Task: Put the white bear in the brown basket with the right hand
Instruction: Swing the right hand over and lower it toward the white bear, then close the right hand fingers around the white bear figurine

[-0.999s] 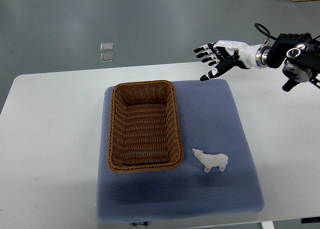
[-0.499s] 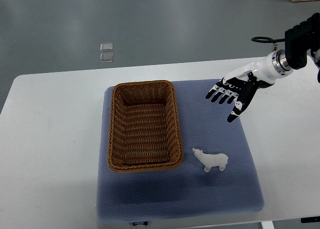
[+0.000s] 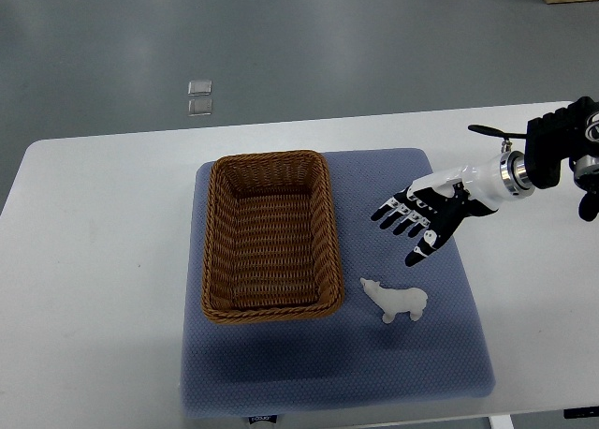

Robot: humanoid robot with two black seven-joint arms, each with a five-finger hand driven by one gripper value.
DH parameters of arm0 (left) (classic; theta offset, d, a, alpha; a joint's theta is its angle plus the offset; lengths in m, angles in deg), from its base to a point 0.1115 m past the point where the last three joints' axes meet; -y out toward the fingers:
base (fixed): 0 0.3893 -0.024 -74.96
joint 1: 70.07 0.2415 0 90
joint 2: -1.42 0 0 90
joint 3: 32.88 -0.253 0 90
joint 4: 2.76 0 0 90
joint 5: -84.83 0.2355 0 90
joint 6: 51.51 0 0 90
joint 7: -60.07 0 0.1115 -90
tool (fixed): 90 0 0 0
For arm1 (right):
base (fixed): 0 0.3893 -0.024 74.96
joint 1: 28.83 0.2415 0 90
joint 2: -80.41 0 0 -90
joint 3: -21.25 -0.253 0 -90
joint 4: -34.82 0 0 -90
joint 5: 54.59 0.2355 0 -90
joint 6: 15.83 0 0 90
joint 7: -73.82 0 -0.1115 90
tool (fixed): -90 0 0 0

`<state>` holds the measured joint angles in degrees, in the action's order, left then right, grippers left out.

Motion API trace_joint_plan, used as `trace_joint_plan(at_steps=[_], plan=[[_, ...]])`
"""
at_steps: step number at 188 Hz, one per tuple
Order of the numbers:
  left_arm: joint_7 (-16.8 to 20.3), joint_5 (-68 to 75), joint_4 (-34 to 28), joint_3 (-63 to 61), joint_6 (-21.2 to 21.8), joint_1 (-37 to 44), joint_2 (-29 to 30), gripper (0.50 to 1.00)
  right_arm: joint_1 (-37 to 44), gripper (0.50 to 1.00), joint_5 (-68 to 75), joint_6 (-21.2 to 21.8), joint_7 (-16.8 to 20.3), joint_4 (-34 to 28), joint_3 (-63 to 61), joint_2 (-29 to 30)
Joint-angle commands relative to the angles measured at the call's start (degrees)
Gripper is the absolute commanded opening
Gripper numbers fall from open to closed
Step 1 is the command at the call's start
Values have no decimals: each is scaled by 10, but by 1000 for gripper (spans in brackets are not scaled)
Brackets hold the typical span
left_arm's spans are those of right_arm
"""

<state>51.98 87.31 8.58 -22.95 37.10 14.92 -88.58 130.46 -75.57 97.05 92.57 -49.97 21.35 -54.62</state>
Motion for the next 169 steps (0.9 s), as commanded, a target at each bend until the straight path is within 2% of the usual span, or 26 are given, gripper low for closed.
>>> trace_joint_plan(at_steps=[1, 70, 98, 142, 169], plan=[[0, 0, -1, 0, 0, 0, 0, 1000, -35, 919, -4, -26, -13, -5, -19, -2], [0, 0, -3, 0, 0, 0, 0, 1000, -128, 919, -50, -39, -35, -15, -73, -5], [0, 0, -4, 0, 0, 0, 0, 1000, -148, 917, -80, -39, -56, -18, -74, -7], [0, 0, -4, 0, 0, 0, 0, 1000, -178, 917, -86, -40, -64, -18, -87, -6], [0, 0, -4, 1, 0, 0, 0, 1000, -202, 915, -112, -56, -78, -18, -91, -4]])
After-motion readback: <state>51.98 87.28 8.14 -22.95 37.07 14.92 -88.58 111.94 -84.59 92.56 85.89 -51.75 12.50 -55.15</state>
